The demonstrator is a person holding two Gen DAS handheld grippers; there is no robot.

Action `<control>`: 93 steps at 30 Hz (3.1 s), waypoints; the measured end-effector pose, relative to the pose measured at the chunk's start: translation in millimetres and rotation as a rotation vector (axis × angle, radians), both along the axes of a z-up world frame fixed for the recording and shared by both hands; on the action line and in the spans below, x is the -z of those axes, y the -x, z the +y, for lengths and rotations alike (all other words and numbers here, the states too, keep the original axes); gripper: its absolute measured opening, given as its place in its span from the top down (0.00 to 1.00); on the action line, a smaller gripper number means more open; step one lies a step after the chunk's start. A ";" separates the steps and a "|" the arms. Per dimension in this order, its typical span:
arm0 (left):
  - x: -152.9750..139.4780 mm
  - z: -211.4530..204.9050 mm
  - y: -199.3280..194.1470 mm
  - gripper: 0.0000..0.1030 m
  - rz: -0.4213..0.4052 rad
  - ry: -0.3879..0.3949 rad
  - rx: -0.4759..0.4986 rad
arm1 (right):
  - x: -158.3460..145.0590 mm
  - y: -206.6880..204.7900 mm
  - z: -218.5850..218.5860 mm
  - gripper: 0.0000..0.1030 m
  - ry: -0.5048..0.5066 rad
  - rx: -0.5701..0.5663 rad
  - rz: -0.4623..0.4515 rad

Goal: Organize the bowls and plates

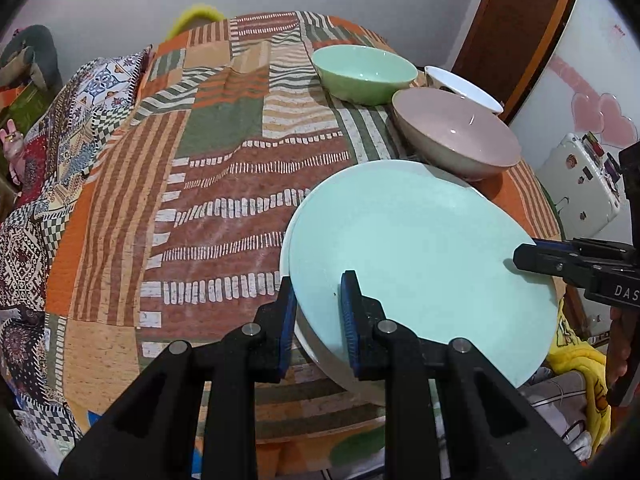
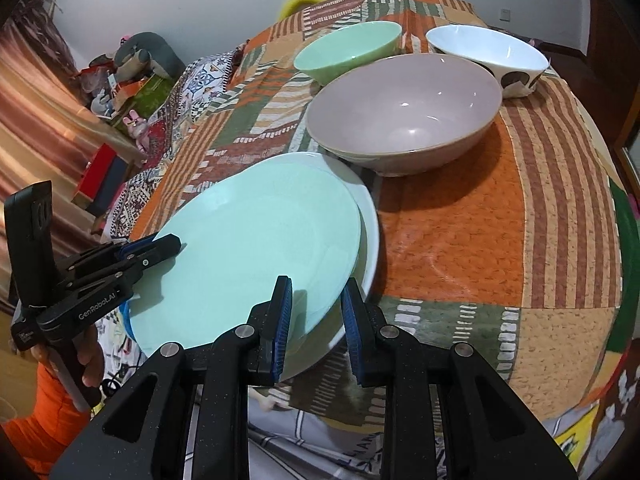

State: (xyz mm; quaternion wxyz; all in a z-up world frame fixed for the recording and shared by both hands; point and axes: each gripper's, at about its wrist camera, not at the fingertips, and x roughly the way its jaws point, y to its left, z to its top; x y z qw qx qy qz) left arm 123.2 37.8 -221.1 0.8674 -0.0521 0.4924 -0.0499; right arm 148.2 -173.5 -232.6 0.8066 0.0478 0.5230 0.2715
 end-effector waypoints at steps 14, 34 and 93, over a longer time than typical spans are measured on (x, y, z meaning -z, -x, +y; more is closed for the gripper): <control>15.3 -10.3 -4.9 0.76 0.017 -0.101 0.023 | 2.6 -1.5 6.6 0.76 0.032 -0.011 -0.016; -13.2 -16.7 -3.6 0.76 -0.054 -0.079 0.030 | -22.5 10.0 -9.0 0.56 0.063 0.028 -0.107; 8.8 -95.0 -170.8 0.84 -0.020 -0.035 0.165 | -9.0 -90.3 -61.8 0.71 0.029 0.219 -0.141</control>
